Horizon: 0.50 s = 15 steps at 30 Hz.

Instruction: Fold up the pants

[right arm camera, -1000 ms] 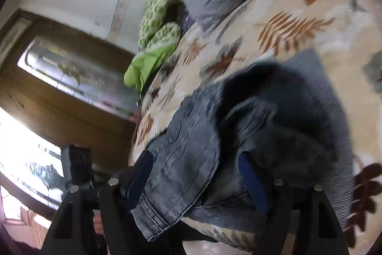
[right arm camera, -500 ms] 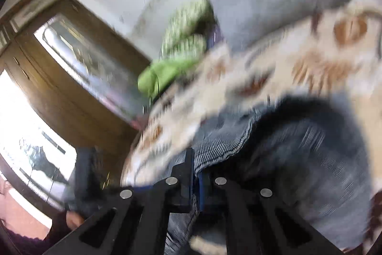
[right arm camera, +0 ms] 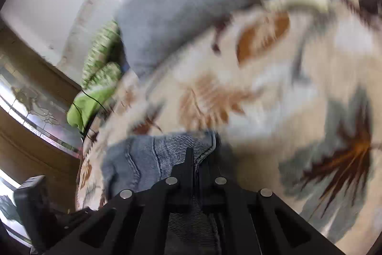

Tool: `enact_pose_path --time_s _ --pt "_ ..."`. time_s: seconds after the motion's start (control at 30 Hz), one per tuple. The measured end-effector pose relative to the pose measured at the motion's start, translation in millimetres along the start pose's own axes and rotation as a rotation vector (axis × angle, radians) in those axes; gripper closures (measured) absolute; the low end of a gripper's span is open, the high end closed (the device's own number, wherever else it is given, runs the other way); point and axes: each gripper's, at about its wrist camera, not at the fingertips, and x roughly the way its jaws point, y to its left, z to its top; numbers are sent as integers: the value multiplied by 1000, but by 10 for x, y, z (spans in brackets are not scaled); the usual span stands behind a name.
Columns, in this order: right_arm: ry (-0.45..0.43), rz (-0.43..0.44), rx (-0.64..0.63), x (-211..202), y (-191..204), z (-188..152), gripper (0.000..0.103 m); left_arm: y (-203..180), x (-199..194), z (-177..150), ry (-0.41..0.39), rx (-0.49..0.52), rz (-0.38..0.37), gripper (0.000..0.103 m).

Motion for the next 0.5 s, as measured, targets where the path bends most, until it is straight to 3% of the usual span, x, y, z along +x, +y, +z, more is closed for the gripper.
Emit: enact_pose_path --time_s 0.1,0.27,0.4,0.5 --pt "47 9 33 17 -26 -68 97 152 -177 -54 3 -27 -27 34" --pt "-119 -74 -93 -450 304 -185 94 390 -561 -199 -91 -47 38 33" --pt "-192 26 -271 -660 719 -371 94 445 -492 -308 -68 -34 91 33" --pt "-136 76 -386 -554 994 -555 94 406 -333 -418 -22 -29 56 33"
